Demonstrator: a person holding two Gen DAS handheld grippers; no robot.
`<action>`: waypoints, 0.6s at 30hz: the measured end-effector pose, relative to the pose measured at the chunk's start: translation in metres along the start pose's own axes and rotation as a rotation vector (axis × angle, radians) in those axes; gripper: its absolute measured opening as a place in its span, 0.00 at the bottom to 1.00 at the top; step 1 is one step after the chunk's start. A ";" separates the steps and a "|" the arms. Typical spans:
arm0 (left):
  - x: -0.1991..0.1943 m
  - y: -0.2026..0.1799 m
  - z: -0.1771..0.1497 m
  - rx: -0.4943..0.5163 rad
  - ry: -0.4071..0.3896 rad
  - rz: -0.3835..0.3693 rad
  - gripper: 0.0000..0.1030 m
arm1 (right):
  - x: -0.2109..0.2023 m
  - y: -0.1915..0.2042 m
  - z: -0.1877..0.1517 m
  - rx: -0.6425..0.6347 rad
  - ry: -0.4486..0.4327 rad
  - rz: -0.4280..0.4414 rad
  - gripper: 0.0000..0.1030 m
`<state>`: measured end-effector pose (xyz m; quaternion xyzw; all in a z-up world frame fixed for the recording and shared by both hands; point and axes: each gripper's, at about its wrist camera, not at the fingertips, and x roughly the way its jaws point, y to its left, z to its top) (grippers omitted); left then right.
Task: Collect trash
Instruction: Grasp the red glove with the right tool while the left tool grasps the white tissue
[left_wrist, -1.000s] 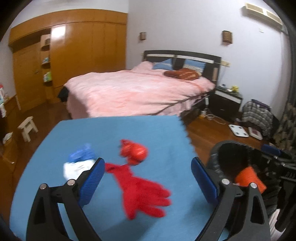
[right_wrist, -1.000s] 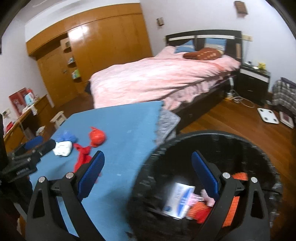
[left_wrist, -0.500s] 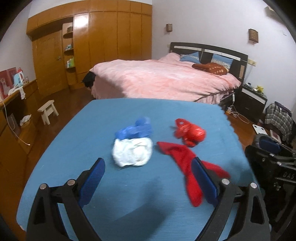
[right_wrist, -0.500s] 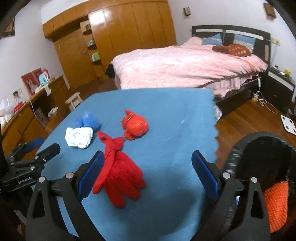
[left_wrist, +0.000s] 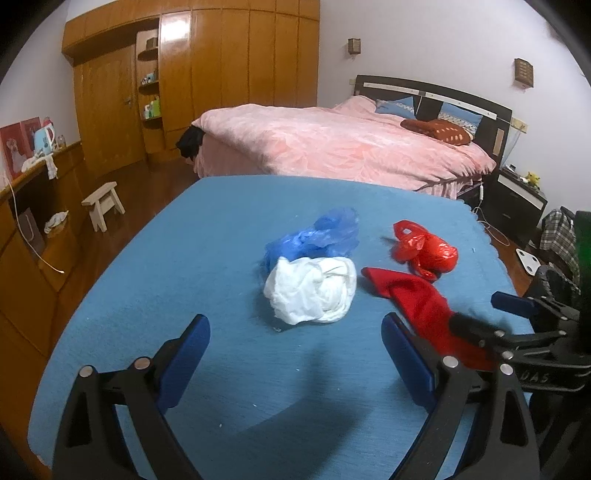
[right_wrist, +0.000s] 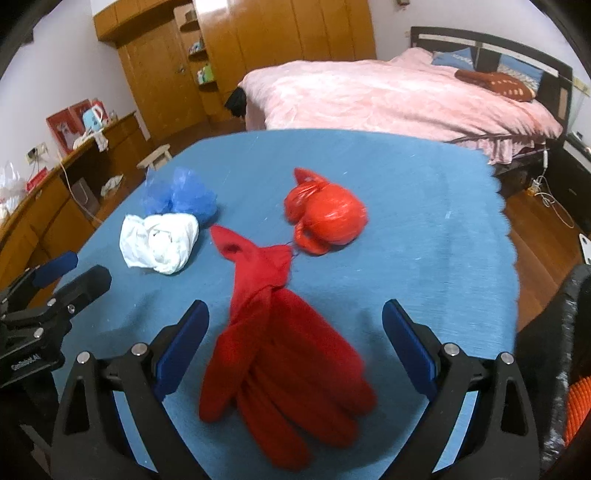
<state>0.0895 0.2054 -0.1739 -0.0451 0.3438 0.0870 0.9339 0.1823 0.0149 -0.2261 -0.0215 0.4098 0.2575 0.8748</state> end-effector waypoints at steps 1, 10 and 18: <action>0.002 0.002 0.000 -0.004 0.002 0.001 0.89 | 0.002 0.001 0.000 -0.003 0.009 0.001 0.84; 0.010 0.010 0.000 -0.031 0.010 -0.009 0.89 | 0.018 0.013 -0.006 -0.044 0.079 0.001 0.43; 0.010 0.010 0.005 -0.045 0.002 -0.021 0.89 | 0.011 0.017 -0.010 -0.065 0.071 0.060 0.14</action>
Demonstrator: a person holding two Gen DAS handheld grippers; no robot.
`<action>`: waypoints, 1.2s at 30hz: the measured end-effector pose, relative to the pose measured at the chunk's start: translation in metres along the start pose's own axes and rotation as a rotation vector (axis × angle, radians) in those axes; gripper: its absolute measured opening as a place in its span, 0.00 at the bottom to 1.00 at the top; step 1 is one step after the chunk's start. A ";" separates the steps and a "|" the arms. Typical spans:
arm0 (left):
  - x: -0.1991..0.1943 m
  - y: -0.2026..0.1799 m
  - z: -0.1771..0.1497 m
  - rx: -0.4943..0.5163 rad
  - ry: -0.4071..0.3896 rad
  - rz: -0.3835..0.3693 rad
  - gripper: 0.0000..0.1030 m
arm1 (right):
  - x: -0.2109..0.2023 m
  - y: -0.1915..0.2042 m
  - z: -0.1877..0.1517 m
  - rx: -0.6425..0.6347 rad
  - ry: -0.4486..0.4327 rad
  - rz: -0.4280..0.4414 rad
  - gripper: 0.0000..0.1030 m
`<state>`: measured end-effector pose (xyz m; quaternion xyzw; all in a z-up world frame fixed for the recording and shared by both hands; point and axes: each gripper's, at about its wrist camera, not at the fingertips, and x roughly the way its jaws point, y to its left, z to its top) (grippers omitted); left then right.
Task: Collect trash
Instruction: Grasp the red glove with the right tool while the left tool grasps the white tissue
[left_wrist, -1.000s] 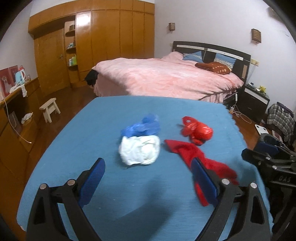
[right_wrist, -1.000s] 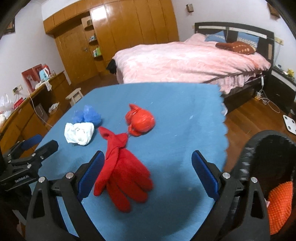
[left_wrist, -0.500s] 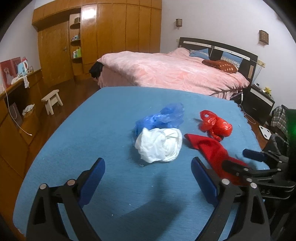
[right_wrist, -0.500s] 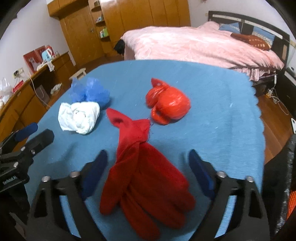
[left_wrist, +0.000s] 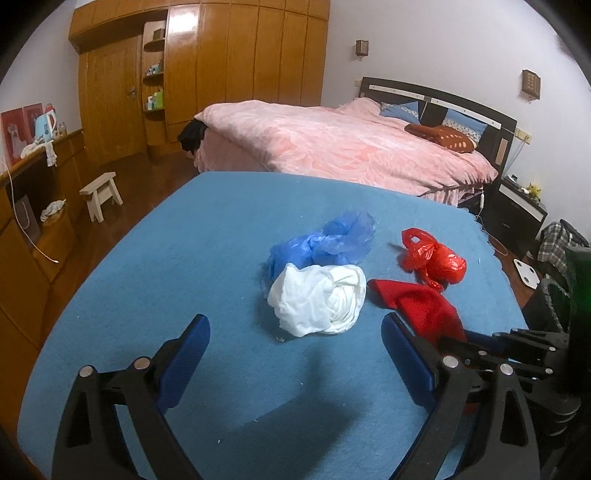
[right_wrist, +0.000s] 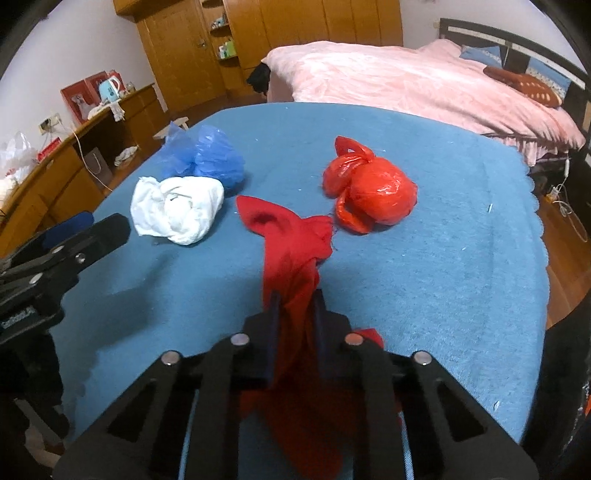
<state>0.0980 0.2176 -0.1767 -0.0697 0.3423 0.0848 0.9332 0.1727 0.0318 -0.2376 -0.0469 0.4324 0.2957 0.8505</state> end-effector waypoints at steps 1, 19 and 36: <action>0.000 -0.001 0.000 -0.001 -0.001 -0.002 0.89 | -0.002 -0.001 0.001 0.003 -0.004 0.005 0.14; 0.020 -0.012 0.003 0.001 0.011 -0.027 0.89 | -0.042 -0.037 0.005 0.075 -0.069 -0.012 0.14; 0.073 -0.018 0.014 -0.023 0.134 -0.028 0.88 | -0.034 -0.053 -0.001 0.117 -0.055 -0.007 0.14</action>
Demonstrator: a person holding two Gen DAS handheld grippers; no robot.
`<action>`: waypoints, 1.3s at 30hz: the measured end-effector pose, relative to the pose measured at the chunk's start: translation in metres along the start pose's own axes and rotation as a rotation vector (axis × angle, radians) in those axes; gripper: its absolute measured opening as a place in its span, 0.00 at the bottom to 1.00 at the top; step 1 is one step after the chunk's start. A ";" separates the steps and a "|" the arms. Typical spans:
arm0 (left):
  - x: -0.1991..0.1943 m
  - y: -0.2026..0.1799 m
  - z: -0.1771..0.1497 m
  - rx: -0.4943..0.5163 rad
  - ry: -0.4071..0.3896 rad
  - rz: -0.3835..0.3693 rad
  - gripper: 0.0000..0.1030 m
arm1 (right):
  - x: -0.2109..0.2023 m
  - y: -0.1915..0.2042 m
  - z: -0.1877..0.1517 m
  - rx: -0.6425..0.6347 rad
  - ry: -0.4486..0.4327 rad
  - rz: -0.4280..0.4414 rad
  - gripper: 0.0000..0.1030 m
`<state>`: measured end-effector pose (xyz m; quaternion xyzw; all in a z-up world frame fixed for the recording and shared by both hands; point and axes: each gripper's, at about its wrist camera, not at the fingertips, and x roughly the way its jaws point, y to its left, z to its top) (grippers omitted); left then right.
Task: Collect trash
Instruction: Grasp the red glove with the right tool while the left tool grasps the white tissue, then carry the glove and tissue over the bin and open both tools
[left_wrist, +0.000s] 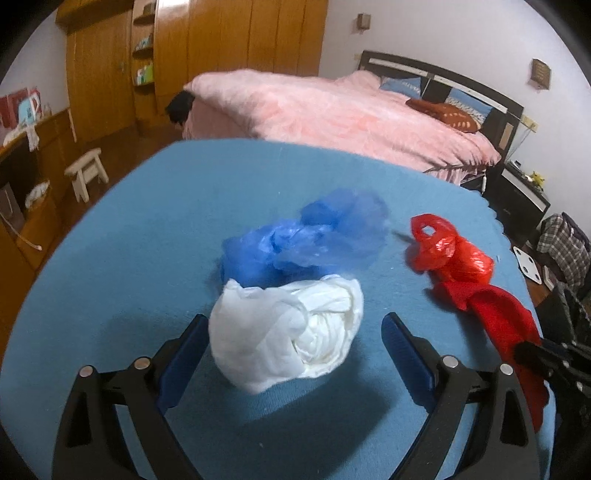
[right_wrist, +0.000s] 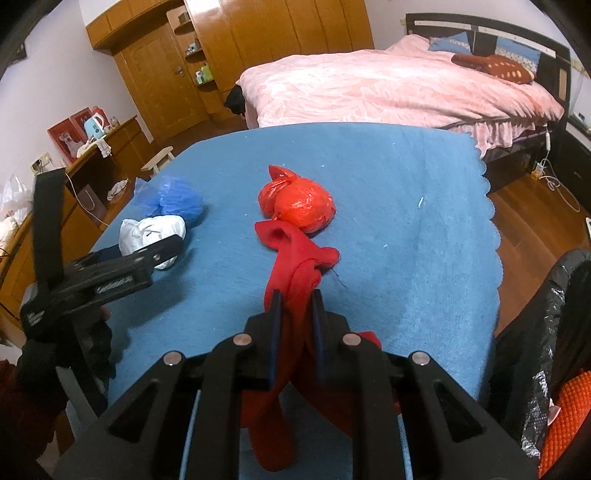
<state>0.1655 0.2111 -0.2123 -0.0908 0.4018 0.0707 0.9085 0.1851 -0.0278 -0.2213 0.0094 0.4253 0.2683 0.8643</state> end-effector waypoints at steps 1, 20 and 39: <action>0.002 0.001 0.001 -0.009 0.006 -0.008 0.87 | 0.000 0.000 -0.001 0.000 0.000 0.001 0.14; -0.041 -0.019 -0.014 0.015 -0.010 -0.082 0.45 | -0.030 0.004 0.007 -0.005 -0.053 0.014 0.14; -0.118 -0.082 -0.004 0.082 -0.122 -0.146 0.45 | -0.113 0.000 0.014 -0.007 -0.173 0.012 0.14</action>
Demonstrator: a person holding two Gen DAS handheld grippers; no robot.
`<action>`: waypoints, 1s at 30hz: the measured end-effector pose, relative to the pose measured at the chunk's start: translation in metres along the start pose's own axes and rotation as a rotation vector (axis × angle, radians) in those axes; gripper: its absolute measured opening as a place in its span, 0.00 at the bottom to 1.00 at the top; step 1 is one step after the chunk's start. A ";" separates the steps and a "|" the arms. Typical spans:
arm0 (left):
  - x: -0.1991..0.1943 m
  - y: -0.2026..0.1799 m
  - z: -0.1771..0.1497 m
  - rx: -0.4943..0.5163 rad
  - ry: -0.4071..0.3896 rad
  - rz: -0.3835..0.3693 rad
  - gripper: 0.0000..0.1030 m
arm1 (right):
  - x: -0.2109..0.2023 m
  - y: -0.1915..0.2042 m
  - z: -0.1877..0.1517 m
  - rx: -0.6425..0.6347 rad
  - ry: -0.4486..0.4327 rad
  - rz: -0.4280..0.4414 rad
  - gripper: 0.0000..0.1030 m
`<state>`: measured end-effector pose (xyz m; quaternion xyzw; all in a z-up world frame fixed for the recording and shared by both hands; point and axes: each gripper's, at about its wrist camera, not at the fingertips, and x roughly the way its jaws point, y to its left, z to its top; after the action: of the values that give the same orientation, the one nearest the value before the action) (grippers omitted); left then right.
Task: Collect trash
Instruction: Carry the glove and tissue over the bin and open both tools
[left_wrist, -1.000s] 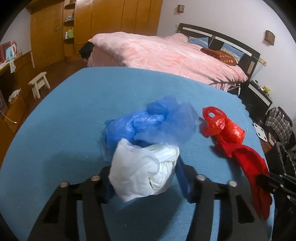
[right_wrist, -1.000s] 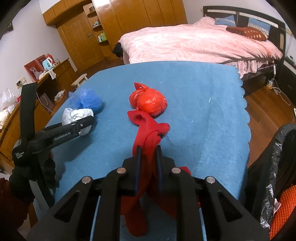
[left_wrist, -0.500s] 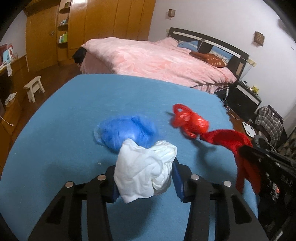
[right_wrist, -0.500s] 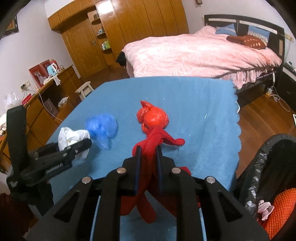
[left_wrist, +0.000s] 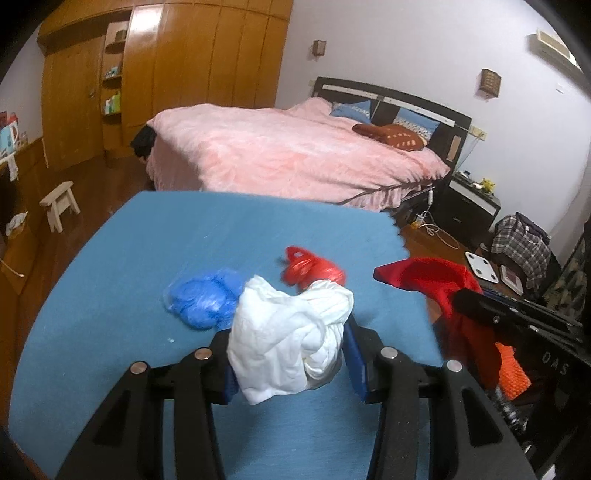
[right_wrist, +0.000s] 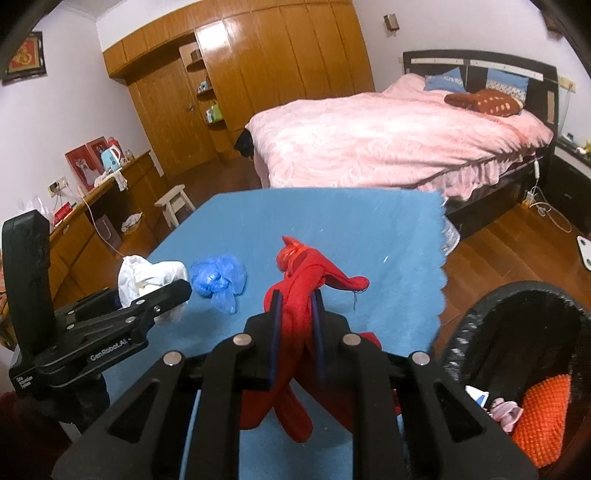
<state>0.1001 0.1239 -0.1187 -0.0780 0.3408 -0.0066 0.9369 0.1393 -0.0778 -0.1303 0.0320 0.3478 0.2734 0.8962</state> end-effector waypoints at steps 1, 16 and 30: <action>-0.002 -0.005 0.002 0.004 -0.007 -0.007 0.45 | -0.006 -0.002 0.001 0.002 -0.009 -0.004 0.14; -0.016 -0.092 0.018 0.100 -0.063 -0.123 0.45 | -0.083 -0.051 -0.004 0.044 -0.111 -0.116 0.14; -0.001 -0.191 0.010 0.216 -0.055 -0.274 0.45 | -0.134 -0.127 -0.040 0.137 -0.123 -0.279 0.14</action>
<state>0.1131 -0.0635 -0.0817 -0.0229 0.2988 -0.1686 0.9390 0.0919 -0.2595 -0.1109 0.0610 0.3112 0.1197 0.9408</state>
